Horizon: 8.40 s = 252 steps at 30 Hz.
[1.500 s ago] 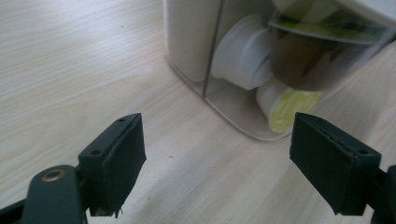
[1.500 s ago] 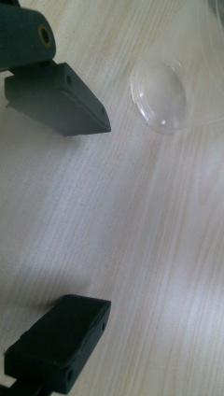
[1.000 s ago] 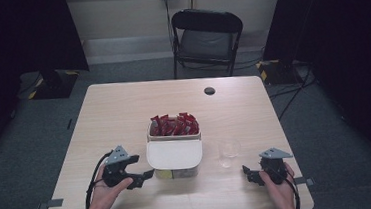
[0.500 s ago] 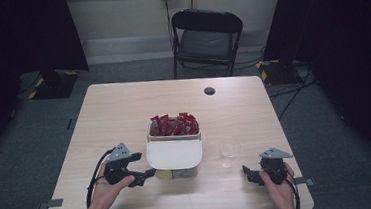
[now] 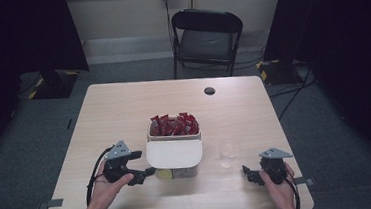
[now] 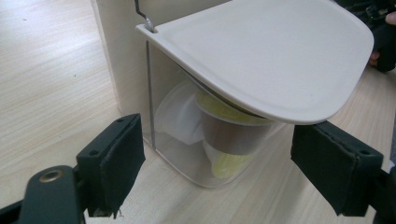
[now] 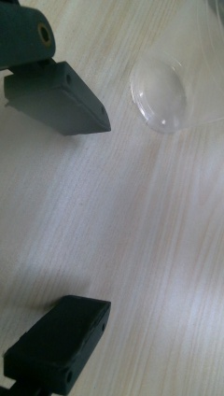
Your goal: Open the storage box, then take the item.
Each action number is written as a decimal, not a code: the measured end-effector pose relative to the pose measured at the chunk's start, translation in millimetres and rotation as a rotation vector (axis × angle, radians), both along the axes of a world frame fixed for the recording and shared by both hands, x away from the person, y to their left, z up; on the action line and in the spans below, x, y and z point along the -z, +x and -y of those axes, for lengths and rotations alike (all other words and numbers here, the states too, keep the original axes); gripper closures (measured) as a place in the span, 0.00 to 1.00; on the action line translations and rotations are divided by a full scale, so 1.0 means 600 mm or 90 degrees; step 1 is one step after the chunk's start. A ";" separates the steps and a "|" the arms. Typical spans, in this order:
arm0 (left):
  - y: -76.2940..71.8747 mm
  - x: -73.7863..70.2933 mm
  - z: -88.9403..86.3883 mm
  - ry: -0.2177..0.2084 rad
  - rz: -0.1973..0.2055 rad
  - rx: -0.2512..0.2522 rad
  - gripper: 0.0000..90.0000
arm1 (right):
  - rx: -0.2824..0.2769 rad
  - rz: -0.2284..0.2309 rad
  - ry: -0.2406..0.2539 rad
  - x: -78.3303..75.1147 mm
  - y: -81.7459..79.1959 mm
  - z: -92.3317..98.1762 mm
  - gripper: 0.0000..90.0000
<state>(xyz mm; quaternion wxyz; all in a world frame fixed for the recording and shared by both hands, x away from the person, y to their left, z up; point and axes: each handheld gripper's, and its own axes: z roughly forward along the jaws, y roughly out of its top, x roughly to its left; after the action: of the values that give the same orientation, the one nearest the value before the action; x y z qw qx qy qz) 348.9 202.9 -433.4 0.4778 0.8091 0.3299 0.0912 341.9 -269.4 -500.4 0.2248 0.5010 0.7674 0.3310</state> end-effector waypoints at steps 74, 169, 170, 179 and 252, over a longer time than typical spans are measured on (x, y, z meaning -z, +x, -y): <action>0.062 -0.082 0.009 -0.035 -0.014 0.017 0.18 | -0.005 -0.001 0.001 0.000 0.001 0.001 0.13; 0.115 -0.074 -0.004 -0.069 -0.018 -0.077 0.17 | -0.118 0.009 0.107 -0.078 -0.039 -0.027 0.22; 0.115 -0.074 -0.003 -0.069 -0.018 -0.077 0.17 | -0.123 0.007 0.110 -0.082 -0.040 -0.030 0.22; 0.116 -0.072 -0.003 -0.071 -0.021 -0.076 0.17 | -0.165 0.035 0.132 -0.117 -0.045 -0.051 0.22; 0.117 -0.070 -0.001 -0.063 -0.029 -0.074 0.17 | -0.383 -0.007 0.185 -0.142 0.062 -0.265 0.84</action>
<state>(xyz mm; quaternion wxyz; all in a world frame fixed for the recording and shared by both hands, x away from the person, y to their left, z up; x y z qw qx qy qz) 418.9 203.6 -391.5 0.5034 0.7659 0.3912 0.0836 379.2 -110.3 -415.1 0.0387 0.2810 0.8267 0.4859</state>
